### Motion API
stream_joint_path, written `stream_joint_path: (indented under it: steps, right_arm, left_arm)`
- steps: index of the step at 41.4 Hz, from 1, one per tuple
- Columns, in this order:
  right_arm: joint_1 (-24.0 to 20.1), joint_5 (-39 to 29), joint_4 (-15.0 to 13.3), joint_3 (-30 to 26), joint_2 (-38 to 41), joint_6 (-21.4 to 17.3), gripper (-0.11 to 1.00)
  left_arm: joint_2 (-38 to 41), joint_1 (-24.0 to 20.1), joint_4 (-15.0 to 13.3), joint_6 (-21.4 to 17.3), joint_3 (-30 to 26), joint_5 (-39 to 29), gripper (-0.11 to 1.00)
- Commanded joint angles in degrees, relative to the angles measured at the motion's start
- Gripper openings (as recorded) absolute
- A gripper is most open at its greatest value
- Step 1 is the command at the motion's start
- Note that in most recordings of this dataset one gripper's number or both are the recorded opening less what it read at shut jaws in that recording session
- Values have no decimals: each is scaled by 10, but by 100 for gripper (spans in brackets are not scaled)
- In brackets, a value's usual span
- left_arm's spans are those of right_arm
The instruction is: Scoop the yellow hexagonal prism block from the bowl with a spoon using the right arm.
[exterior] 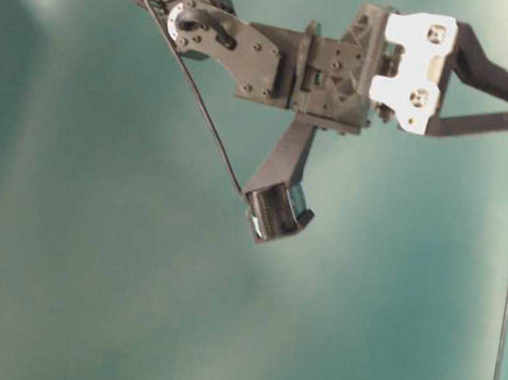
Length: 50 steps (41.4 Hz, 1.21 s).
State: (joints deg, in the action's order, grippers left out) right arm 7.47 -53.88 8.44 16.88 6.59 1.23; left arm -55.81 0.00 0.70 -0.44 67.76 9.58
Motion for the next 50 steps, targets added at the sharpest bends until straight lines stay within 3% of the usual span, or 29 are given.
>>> stream_joint_path:
  steps: [1,25,50]
  right_arm:
    - [-3,15,-1,-12,-4,2,22]
    - [-5,127,-4,-17,9,6,22]
    - [-5,152,-4,-39,-16,6,22]
  left_arm:
    - [3,-1,1,0,-11,4,1]
    - [3,-1,2,0,-11,3,1]
    - [3,0,1,0,-11,3,1]
